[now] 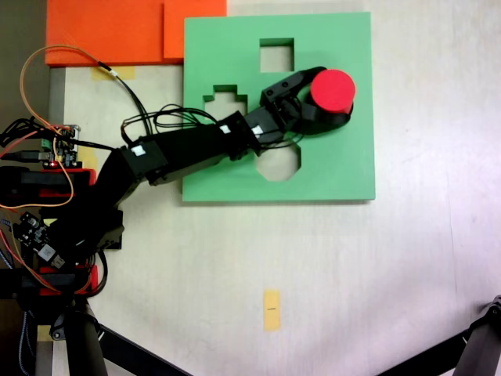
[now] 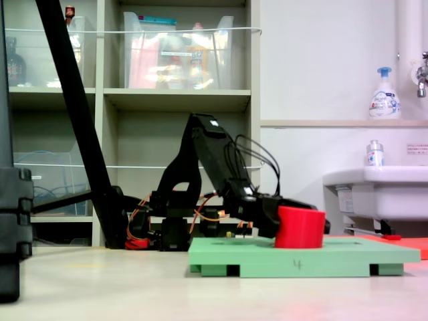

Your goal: Put the cylinder block into the corresponding hole

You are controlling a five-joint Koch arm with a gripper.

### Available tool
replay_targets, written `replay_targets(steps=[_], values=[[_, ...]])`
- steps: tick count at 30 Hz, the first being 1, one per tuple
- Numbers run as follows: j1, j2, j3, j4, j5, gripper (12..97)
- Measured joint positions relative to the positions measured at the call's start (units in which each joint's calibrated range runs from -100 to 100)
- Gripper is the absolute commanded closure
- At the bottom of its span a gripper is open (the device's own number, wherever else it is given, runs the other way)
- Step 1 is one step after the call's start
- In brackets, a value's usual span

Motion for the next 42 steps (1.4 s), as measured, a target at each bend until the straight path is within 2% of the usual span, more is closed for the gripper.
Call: replay_targets(steps=[3,9,13,18,22,27,28,30,32,36,39,42], values=[[0.0,0.8,1.2,0.0,0.0,66.0],[0.0,0.5,1.0,0.0,-0.2,38.8],[0.0,-5.1,-7.0,0.0,-0.5,27.8],[0.0,-18.3,-18.5,1.5,-0.6,27.5],[0.0,-36.1,-28.1,1.6,-0.6,28.6],[-2.2,-67.2,-41.1,0.1,-3.1,43.2],[-3.0,-75.0,-42.1,-2.5,-4.3,45.7],[-4.2,-89.7,-42.4,-12.1,-7.9,56.3],[-6.0,-102.9,-42.4,-23.8,-12.3,59.7],[-10.4,-115.7,-42.5,-42.6,-22.2,60.0],[-13.5,-116.0,-49.2,-44.8,-27.8,54.0],[-16.0,-116.0,-57.1,-44.2,-35.4,53.1]])
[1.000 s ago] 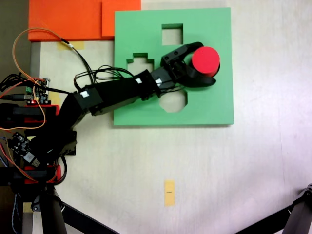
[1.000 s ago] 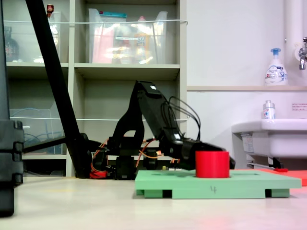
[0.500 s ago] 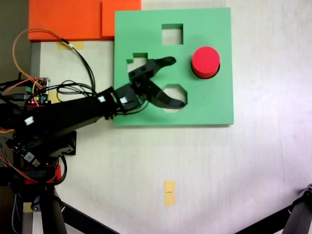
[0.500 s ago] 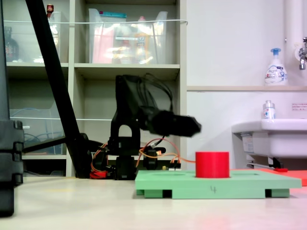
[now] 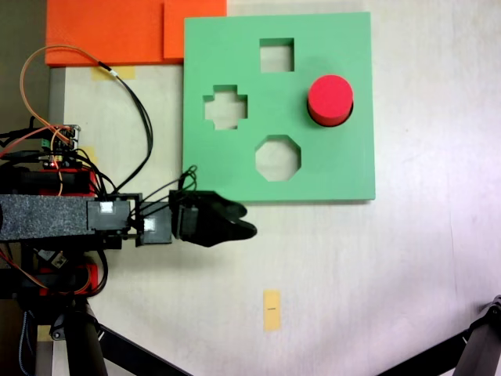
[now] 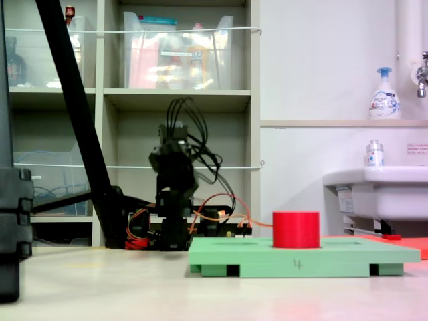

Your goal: Put the cylinder block into the corresponding hole

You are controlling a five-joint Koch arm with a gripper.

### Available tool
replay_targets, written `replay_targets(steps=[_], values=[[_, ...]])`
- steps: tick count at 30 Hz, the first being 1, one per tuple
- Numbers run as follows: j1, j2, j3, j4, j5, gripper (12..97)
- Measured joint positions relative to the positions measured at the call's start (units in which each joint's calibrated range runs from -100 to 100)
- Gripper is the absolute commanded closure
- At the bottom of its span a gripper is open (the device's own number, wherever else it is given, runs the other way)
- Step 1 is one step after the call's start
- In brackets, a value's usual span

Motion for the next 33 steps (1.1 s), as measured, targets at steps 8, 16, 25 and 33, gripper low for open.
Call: replay_targets(steps=[8,16,25,33], values=[[-2.9,0.0,-22.3,20.4,-10.5,60.0],[-3.3,-0.1,-26.0,20.5,-10.5,59.2],[-3.5,-0.4,-26.1,2.5,-10.6,61.9],[-3.4,-0.5,-26.1,2.5,-10.6,59.5]])
